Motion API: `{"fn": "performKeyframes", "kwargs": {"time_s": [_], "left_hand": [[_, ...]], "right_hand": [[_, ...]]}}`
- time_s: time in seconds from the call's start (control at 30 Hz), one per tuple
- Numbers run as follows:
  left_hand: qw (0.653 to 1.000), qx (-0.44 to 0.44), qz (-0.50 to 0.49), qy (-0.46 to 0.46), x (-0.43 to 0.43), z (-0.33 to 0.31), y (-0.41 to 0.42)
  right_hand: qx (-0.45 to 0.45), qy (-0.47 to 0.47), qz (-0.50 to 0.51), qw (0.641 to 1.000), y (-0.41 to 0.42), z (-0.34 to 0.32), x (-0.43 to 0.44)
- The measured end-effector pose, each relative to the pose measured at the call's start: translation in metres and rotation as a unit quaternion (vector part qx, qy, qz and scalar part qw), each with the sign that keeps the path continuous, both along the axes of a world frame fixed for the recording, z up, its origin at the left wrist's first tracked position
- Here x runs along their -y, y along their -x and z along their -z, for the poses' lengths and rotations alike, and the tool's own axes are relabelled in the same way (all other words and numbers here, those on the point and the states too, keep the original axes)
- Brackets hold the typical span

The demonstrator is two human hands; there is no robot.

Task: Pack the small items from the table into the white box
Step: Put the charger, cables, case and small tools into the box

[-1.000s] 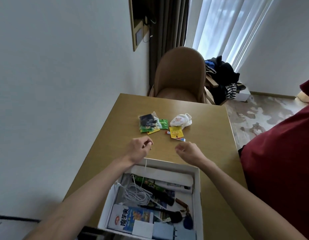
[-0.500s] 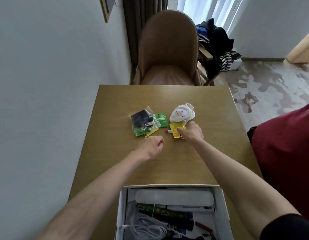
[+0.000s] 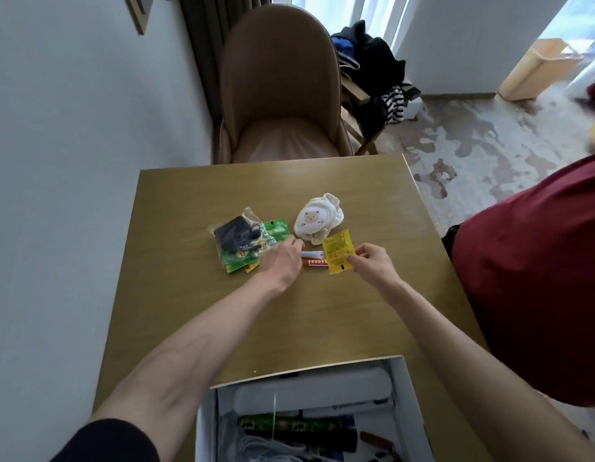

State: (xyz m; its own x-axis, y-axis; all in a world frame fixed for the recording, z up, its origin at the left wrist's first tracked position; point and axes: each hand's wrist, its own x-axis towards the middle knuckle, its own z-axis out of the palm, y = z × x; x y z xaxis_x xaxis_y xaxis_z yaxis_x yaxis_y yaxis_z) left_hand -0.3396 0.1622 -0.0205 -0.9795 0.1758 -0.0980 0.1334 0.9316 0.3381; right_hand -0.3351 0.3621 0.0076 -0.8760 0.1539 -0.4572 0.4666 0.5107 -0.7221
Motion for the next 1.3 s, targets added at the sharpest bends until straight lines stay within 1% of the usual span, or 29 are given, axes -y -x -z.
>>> {"fn": "performKeyframes", "kwargs": {"time_s": [0.1,0.2,0.37,0.43,0.53,0.63,0.67,0.73,0.83,0.93,1.03,1.17,1.3], "left_hand": [[0.999,0.011,0.033,0.039,-0.010,0.006,0.006],[0.994,0.040,0.043,0.089,-0.011,0.011,0.006],[0.990,0.087,0.025,0.110,-0.007,0.008,-0.004],[0.991,0.109,-0.003,0.072,-0.005,-0.003,-0.013],[0.990,0.119,-0.048,-0.058,-0.003,-0.036,-0.035],[0.979,0.081,-0.043,-0.182,0.002,-0.079,-0.078],[0.976,0.064,-0.039,-0.205,0.005,-0.093,-0.099],[0.976,0.022,-0.043,-0.215,0.011,-0.114,-0.146],[0.976,-0.008,-0.075,-0.202,0.017,-0.125,-0.207],[0.980,0.001,-0.092,-0.179,0.020,-0.123,-0.255],[0.983,0.014,-0.100,-0.154,0.024,-0.116,-0.293],[0.991,0.018,-0.101,-0.085,0.031,-0.102,-0.322],[0.994,0.006,-0.076,-0.074,0.039,-0.097,-0.332]], "right_hand": [[-0.022,0.015,0.017,1.000,-0.020,-0.009,-0.021],[-0.019,0.020,0.000,1.000,-0.038,-0.018,-0.037],[-0.032,0.024,-0.043,0.998,-0.057,-0.034,-0.043],[-0.045,0.043,-0.059,0.996,-0.064,-0.044,-0.040],[-0.068,0.115,-0.087,0.987,-0.083,-0.067,-0.038],[-0.075,0.212,-0.124,0.967,-0.105,-0.088,-0.038],[-0.074,0.234,-0.145,0.959,-0.114,-0.093,-0.039],[-0.071,0.254,-0.191,0.945,-0.134,-0.101,-0.037],[-0.061,0.243,-0.248,0.936,-0.156,-0.104,-0.033],[-0.046,0.210,-0.299,0.930,-0.174,-0.102,-0.027],[-0.024,0.167,-0.368,0.914,-0.189,-0.097,-0.020],[-0.007,0.078,-0.451,0.889,-0.216,-0.081,-0.004],[-0.015,0.037,-0.501,0.865,-0.249,-0.064,0.028]]}}
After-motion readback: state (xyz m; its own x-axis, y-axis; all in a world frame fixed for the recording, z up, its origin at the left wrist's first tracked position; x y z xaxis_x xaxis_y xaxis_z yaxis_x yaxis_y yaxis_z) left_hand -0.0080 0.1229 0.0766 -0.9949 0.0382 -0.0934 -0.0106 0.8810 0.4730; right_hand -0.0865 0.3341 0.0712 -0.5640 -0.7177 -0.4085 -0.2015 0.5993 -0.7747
